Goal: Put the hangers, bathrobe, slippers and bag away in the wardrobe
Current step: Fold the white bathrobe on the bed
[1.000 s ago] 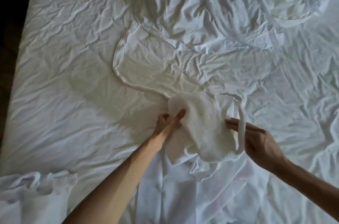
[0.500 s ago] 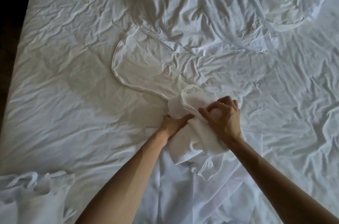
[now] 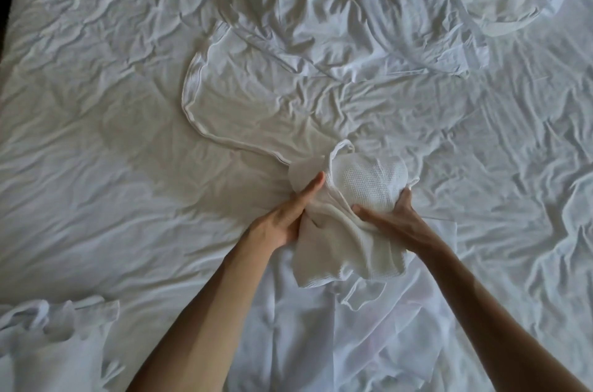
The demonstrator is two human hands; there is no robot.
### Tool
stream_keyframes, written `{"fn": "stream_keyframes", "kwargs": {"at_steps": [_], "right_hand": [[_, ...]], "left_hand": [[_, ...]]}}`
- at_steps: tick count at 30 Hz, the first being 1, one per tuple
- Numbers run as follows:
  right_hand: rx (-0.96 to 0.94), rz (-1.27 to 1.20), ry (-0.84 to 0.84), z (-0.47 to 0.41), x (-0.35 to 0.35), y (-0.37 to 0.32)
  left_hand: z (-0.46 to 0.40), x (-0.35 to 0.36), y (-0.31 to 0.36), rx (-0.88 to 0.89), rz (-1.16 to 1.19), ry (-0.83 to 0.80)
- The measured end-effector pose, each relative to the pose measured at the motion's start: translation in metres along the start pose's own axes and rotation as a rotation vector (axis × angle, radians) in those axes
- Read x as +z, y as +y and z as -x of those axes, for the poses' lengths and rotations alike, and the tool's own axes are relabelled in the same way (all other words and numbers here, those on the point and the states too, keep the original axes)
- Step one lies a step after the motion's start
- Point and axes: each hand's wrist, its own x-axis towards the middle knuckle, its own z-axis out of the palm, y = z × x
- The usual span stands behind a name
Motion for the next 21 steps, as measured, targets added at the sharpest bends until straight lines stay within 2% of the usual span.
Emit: {"fn": "stream_keyframes", "kwargs": {"at_steps": [3, 5, 9, 12, 18, 21], "right_hand": [[-0.002, 0.006, -0.102, -0.005, -0.007, 0.000], [0.012, -0.006, -0.143, -0.011, -0.015, -0.001], [0.044, -0.008, -0.180, -0.026, -0.023, -0.004], [0.025, -0.045, -0.149, -0.032, -0.016, -0.001], [-0.055, -0.155, -0.072, -0.021, -0.013, 0.007], [-0.102, -0.215, -0.039, -0.002, -0.015, 0.010]], "left_hand": [[-0.003, 0.024, 0.001, 0.076, -0.120, 0.307], [-0.009, 0.032, -0.004, 0.102, -0.138, 0.389], [-0.024, 0.023, -0.009, 0.124, -0.109, 0.387], [-0.033, 0.013, -0.013, 0.155, -0.141, 0.380], [-0.018, 0.028, -0.028, 0.413, -0.083, 0.399], [-0.006, 0.037, -0.034, 0.453, -0.089, 0.455]]}}
